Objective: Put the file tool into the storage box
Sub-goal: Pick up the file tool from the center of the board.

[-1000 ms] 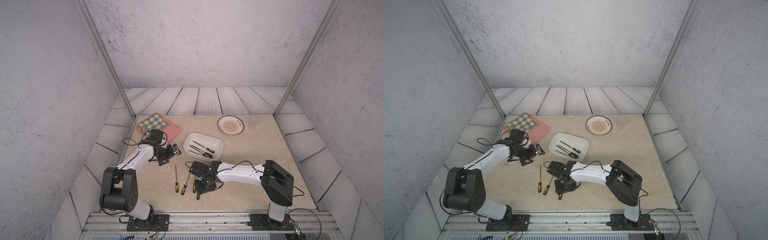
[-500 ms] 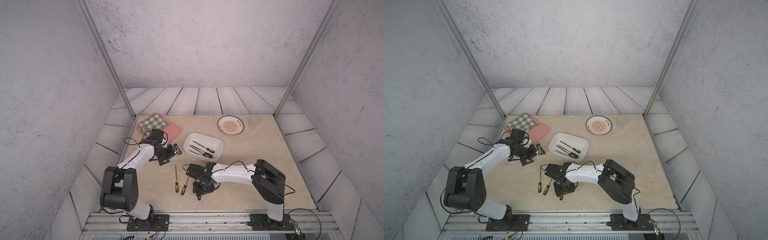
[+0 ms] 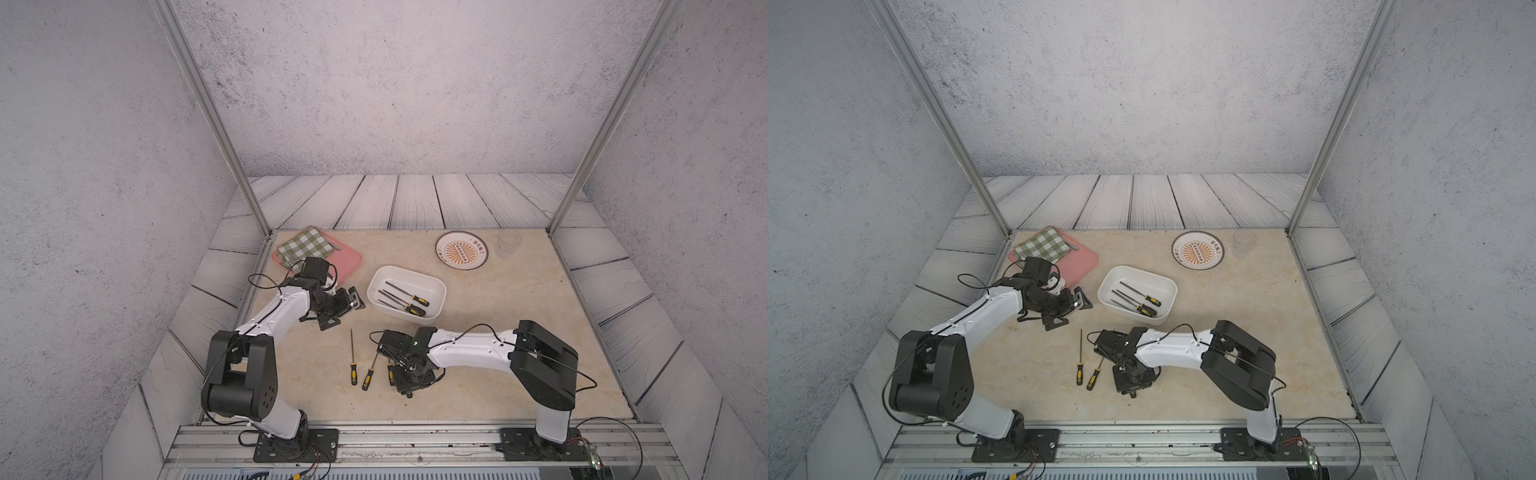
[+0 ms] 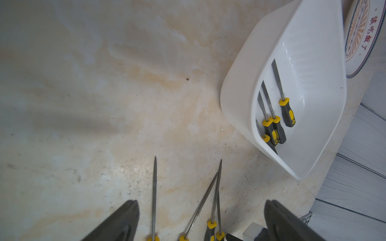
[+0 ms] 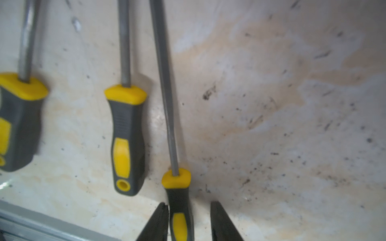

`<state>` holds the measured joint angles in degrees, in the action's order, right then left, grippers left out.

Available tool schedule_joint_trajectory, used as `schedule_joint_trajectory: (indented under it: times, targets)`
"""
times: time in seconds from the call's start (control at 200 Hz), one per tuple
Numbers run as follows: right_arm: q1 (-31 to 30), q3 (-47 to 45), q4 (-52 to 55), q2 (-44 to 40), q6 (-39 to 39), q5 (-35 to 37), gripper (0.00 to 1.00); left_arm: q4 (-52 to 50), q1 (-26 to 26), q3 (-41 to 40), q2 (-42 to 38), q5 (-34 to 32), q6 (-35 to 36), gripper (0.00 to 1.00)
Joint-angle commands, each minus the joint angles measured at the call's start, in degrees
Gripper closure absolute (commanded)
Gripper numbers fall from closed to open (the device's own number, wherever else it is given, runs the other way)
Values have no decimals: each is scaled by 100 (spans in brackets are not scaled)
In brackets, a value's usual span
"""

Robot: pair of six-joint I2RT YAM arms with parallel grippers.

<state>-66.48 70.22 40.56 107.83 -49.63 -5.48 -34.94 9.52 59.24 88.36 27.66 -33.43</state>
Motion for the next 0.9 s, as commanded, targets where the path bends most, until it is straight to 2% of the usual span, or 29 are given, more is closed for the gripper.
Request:
schedule_joint_trajectory:
  times: [0.0, 0.285, 0.415, 0.696, 0.891]
  targets:
    - [-25, 121, 64, -12, 131, 91, 68, -115, 33, 132, 68, -38, 66, 0]
    - [-23, -210, 404, -1040, 970, 471, 86, -166, 41, 473, 93, -16, 6, 0]
    - [-23, -235, 759, -1485, 1402, 529, 90, -171, 50, 657, 74, -16, -54, 0]
    - [115, 545, 1915, -2156, 2597, 1262, 90, 8, 50, 562, -23, -68, -208, 0]
    - [753, 1243, 2006, -1995, 3511, 961, 89, 114, 54, 669, 96, 30, -368, 0]
